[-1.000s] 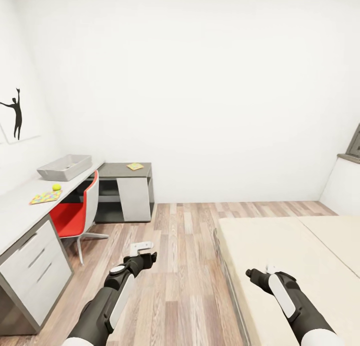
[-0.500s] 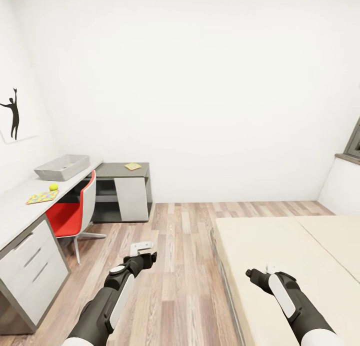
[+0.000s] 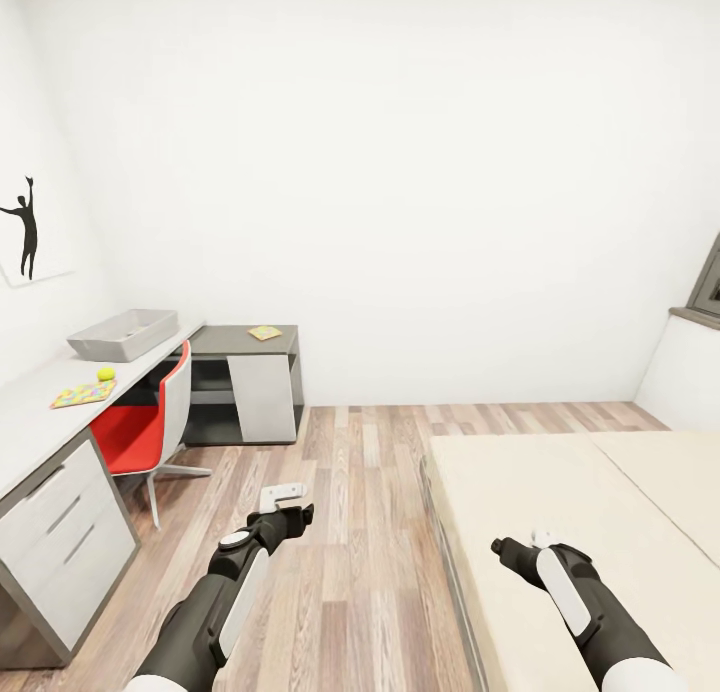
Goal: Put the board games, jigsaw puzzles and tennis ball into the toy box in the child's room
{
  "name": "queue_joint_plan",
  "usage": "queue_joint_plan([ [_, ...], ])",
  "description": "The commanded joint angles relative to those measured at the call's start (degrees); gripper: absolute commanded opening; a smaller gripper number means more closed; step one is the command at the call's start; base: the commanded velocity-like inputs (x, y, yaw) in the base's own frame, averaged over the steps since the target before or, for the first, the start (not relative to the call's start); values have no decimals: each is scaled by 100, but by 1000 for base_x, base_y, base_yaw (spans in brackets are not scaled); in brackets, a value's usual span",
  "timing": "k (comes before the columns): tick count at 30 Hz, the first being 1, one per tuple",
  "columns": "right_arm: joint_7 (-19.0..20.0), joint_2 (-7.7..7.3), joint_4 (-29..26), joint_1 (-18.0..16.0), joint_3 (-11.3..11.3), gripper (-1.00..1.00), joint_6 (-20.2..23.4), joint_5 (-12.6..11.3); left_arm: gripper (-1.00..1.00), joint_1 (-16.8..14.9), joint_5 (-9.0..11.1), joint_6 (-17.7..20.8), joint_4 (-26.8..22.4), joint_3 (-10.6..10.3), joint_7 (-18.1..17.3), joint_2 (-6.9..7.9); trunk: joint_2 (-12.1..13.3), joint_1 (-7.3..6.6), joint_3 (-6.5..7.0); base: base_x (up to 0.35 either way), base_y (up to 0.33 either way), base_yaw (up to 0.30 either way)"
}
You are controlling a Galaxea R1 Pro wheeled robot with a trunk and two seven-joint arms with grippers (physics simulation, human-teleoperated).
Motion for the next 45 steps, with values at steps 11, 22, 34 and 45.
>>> queue_joint_plan([
  [11, -49, 0, -9, -3, 3, 100, 8, -60, 100, 1, 61, 24, -7, -13, 53, -4, -8, 3, -7, -74, -43, 0],
  [22, -53, 7, -9, -3, 7, 100, -4, -60, 100, -1, 61, 24, -7, -13, 51, 2, -8, 3, -7, -6, -3, 0],
  [34, -45, 8, -10, -3, 7, 100, -10, -52, 100, 0, 61, 26, -8, -13, 54, 2, -8, 3, -7, 0, -22, 0],
  [45, -45, 8, -10, -3, 3, 100, -10, -52, 100, -1, 61, 27, -8, -13, 50, -2, -8, 3, -7, 0, -92, 0],
])
